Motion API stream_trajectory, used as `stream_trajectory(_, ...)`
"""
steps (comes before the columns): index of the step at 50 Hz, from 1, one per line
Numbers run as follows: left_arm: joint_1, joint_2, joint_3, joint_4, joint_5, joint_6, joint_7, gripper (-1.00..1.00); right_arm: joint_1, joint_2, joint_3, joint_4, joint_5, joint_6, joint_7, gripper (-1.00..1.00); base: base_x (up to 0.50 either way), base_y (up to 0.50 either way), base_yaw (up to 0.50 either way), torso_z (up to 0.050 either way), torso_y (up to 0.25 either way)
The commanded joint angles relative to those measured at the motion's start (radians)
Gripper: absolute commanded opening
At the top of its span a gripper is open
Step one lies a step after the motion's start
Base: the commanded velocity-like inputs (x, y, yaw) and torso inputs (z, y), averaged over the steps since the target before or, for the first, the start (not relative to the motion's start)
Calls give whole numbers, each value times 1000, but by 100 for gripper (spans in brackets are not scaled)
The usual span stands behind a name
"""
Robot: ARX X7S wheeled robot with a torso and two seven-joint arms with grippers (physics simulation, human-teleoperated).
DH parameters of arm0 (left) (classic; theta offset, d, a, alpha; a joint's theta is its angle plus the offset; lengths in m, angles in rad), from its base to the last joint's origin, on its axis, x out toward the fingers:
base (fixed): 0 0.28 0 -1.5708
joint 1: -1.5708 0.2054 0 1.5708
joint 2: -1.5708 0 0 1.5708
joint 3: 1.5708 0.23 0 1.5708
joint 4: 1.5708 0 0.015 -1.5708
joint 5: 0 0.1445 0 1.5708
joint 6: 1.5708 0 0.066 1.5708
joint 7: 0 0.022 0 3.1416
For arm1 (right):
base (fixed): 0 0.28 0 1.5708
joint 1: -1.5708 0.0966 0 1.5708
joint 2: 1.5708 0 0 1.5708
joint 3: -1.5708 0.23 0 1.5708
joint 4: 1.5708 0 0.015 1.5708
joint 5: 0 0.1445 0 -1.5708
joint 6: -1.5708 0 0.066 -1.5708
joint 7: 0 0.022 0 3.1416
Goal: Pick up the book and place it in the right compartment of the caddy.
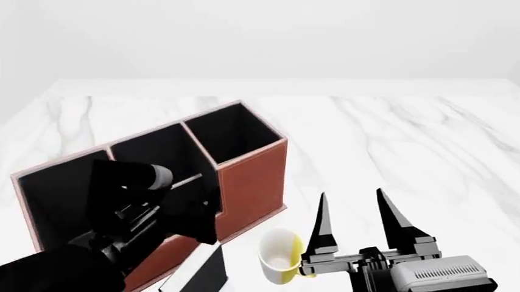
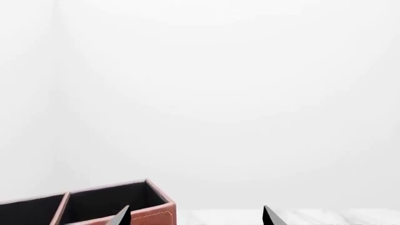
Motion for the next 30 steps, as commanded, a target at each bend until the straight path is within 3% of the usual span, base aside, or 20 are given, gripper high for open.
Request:
stream_trajectory(1,-94,40,18,-103,-97,-76,-135,100,1,-9,11,-1,-9,7,-17,100,0,0,0,0,0)
stream_trajectory(6,-135,48,56,-153,-195,-127,-230,100,0,-7,6,7,-10,1,-17,100,0,0,0,0,0)
stream_trajectory(18,-177,57,86,-208,-249,-140,-279,100,3,1,0,8,-8,5,-10,100,0,0,0,0,0)
stream_trajectory(30,-192,49,118,-254,-426,-152,-397,100,3,6,-9,13,-10,4,-4,100,0,0,0,0,0)
